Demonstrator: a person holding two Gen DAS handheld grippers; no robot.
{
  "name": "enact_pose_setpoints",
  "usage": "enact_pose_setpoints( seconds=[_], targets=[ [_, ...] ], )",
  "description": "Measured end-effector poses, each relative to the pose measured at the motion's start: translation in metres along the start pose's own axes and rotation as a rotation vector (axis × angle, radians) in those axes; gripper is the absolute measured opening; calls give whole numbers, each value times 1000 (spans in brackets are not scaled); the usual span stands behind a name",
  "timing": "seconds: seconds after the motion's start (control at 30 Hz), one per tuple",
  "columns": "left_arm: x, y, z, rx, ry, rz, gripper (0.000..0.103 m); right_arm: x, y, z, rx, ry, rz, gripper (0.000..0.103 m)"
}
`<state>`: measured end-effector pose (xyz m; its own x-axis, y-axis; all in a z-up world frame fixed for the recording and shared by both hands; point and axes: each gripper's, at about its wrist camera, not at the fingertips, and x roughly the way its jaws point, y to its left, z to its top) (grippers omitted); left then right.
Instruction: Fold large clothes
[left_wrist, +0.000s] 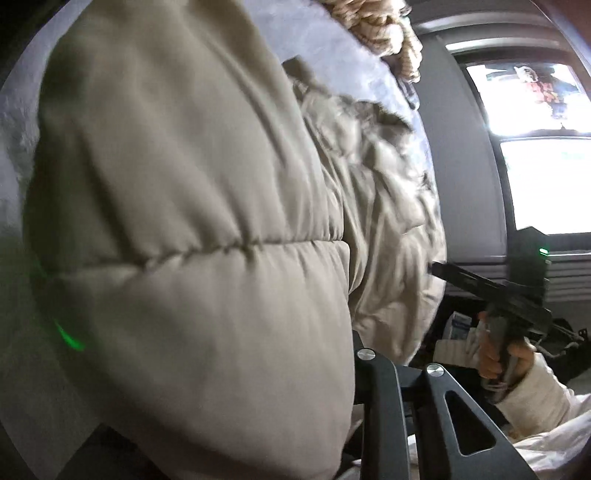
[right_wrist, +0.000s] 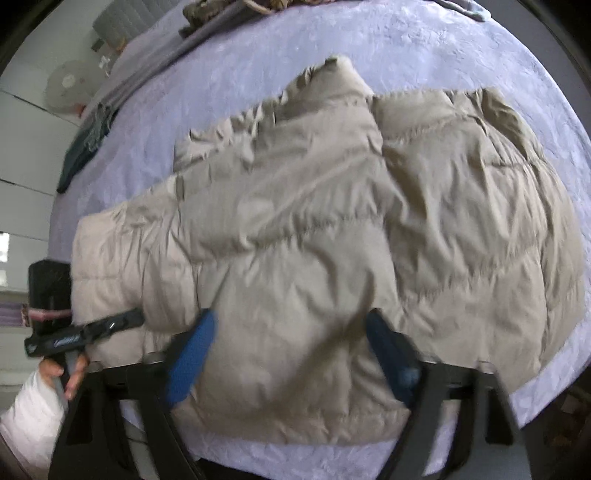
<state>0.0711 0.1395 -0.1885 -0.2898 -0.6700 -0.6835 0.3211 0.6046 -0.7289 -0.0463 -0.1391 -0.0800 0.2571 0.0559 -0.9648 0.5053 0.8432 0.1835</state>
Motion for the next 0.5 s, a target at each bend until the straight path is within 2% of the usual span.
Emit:
enact_pose_setpoints(
  seconds=[0.03,0.07,0.3,0.5],
  targets=[
    [-6,-11,-1,3,-15,-1,29,2,-3,3,2,2,4,18],
    [-11,-22,-1,2,-28,1,29,6,-5,6,1,7,4,9],
    [-27,-101,2,-31,-59,44,29,44,-30,29,-3,32,103,7],
    [-8,-194,19,-37,-38,65,29,78,-44,46,9,56,164,0]
  ],
)
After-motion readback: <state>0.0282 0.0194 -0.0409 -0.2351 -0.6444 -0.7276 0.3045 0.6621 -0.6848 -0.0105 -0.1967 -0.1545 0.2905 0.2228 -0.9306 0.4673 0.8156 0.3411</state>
